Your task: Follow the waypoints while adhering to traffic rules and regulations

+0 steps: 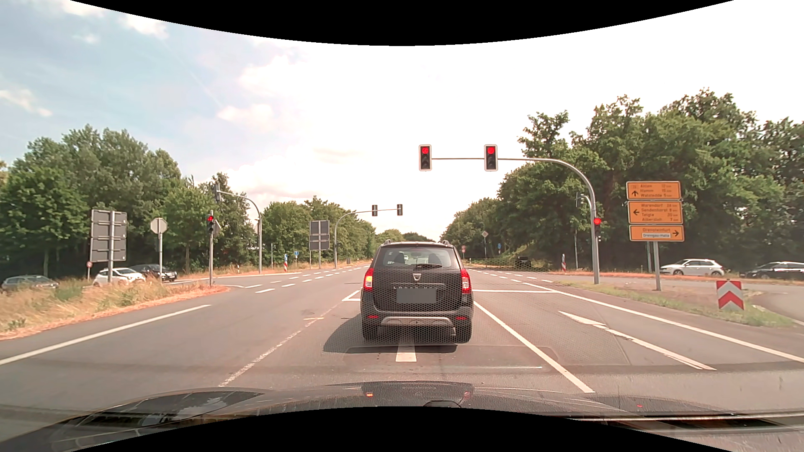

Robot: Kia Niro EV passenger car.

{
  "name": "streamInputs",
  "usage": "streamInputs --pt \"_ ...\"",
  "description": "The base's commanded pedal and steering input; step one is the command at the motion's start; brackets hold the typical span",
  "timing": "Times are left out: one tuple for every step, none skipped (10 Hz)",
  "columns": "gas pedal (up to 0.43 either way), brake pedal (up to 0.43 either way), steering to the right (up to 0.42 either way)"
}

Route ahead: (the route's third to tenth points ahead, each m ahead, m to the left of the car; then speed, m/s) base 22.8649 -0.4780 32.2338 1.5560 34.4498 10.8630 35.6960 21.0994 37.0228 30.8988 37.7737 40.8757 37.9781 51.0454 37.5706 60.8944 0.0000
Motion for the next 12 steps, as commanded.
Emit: streamInputs --pt "0.000 0.177 0.000" --pt "0.000 0.177 0.000" --pt "0.000 0.177 0.000" --pt "0.000 0.177 0.000" --pt "0.000 0.171 0.000" --pt "0.000 0.177 0.000" --pt "0.000 0.177 0.000" --pt "0.000 0.171 0.000" --pt "0.000 0.177 0.000" --pt "0.000 0.177 0.000" --pt "0.000 0.171 0.000" --pt "0.000 0.177 0.000"
